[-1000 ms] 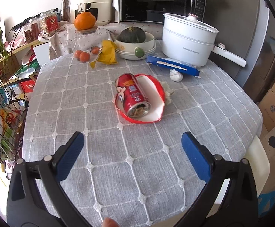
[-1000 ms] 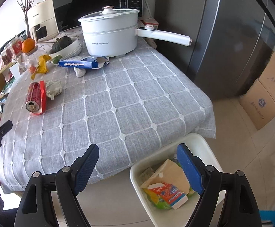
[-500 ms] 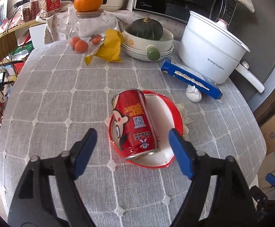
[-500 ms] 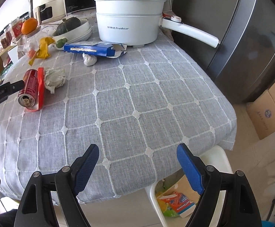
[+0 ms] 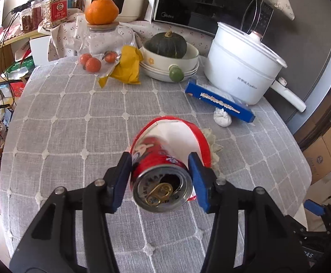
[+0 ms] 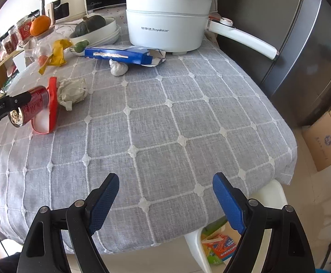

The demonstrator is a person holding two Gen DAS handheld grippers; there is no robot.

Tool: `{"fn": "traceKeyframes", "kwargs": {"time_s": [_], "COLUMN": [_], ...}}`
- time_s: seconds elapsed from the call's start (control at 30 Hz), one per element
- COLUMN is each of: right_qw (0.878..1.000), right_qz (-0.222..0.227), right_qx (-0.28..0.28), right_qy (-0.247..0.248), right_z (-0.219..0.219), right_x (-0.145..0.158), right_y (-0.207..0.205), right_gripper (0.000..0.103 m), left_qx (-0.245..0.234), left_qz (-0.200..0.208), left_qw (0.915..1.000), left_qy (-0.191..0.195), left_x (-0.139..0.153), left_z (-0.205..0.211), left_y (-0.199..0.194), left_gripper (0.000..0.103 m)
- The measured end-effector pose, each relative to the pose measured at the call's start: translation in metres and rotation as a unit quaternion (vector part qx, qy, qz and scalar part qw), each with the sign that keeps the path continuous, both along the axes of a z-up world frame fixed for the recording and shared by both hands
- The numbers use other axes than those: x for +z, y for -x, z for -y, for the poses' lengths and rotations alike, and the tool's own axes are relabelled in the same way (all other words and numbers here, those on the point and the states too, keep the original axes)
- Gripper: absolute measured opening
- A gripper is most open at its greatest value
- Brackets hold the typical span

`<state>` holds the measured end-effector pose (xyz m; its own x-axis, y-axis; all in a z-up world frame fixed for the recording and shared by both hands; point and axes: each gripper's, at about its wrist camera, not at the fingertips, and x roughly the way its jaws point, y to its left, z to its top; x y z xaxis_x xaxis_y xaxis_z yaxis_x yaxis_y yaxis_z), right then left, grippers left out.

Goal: Collect trash
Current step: 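Lift the red can with the left gripper while the right grasps the red-rimmed paper plate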

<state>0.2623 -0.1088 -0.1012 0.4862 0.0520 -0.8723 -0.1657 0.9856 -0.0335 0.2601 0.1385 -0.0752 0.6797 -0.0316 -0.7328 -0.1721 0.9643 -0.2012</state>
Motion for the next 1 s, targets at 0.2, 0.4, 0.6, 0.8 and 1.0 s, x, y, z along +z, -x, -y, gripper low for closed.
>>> {"fn": "traceKeyframes", "kwargs": {"time_s": [0.2,0.4,0.6,0.8,1.0], "right_qw": [0.996,0.985,0.977,0.976,0.971], "right_qz": [0.011,-0.004,-0.026,-0.021,-0.017], "right_qx": [0.024,0.050,0.088,0.086,0.108], "right_qy": [-0.081,-0.166,-0.193,-0.201,-0.211], "right_z": [-0.033,-0.086,-0.135,-0.165,-0.167], "right_x": [0.004,-0.012,-0.031,-0.047,-0.044], "right_y": [-0.007,-0.015,-0.015,-0.026,-0.025], "right_gripper": [0.086,0.079,0.064,0.044,0.010], "left_qx": [-0.005,-0.008,-0.003,0.004,0.006], "left_qz": [0.011,0.008,0.027,0.024,0.022], "left_qw": [0.9999,0.9999,0.9996,0.9997,0.9997], "left_qy": [0.008,0.008,0.010,0.010,0.007], "left_x": [0.018,0.016,0.030,0.030,0.028], "left_z": [-0.021,-0.051,-0.072,-0.082,-0.084], "left_y": [0.033,0.056,0.075,0.083,0.085], "left_gripper": [0.051,0.052,0.051,0.051,0.051]}}
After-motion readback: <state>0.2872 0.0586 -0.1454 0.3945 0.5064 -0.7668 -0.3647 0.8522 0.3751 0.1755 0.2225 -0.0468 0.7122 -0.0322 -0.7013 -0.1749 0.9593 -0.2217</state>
